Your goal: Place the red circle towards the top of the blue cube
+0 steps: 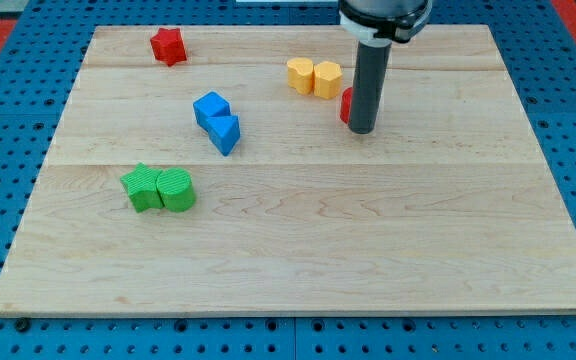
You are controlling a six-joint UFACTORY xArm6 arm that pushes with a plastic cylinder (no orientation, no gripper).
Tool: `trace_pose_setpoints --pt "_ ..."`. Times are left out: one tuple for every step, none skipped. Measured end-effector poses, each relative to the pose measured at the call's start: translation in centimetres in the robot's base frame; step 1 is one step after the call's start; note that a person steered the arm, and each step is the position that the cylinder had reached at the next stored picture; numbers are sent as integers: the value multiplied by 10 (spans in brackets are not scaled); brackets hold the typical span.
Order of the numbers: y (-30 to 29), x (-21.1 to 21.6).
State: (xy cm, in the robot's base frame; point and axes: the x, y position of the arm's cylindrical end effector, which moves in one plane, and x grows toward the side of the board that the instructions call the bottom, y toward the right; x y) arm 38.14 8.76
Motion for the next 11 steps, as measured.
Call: trace_pose_setpoints --pt "26 -5" --pt "61 -15" --pt "34 -33" --pt "-37 -38" --pt "-72 -39" --pt "-89 -39" --pt "-113 -52" --pt "-156 -77" --pt "-153 -52" --pt "-154 -31" --pt "-203 -49"
